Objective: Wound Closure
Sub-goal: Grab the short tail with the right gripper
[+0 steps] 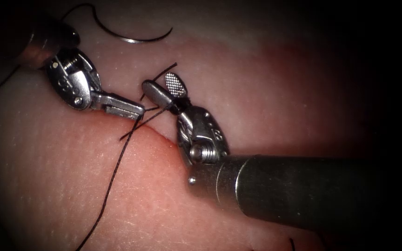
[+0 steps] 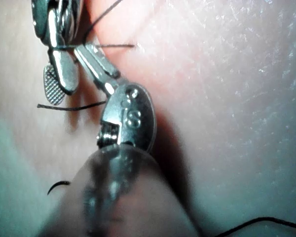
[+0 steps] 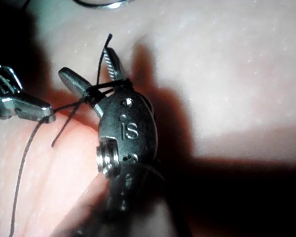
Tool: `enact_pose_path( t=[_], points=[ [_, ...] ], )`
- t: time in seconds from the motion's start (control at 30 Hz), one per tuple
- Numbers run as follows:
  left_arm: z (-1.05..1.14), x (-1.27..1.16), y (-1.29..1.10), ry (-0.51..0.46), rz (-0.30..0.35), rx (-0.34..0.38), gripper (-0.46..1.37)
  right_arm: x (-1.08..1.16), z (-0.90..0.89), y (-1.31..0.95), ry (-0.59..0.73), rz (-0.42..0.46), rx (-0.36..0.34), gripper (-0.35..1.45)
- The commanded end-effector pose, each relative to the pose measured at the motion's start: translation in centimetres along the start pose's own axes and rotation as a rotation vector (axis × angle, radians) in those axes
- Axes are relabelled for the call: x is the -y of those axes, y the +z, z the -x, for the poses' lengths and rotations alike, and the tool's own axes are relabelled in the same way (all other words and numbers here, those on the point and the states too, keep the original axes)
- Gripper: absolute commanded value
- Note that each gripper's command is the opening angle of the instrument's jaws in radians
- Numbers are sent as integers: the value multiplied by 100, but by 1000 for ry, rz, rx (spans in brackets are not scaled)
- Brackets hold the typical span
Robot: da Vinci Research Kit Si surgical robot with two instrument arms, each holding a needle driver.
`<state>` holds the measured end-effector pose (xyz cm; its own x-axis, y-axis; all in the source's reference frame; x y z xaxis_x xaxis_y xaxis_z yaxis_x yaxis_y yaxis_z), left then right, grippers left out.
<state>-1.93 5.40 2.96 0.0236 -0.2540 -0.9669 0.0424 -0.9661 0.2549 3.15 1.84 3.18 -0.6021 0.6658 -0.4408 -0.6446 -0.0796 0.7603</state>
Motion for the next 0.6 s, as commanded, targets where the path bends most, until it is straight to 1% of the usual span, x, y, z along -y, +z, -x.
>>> enact_pose_path(
  t=[0.03,0.2,0.33,0.6],
  points=[
    [0,0,0,0,8,0,-35,0,0,0,8,0,-1,102],
    [3,3,0,0,8,0,-35,-5,-1,7,29,6,-2,102],
    [5,4,0,-6,8,0,-35,-9,-2,10,57,4,-5,96],
    [7,5,1,-4,9,-2,-35,-17,-6,16,72,8,-4,91]
  ],
)
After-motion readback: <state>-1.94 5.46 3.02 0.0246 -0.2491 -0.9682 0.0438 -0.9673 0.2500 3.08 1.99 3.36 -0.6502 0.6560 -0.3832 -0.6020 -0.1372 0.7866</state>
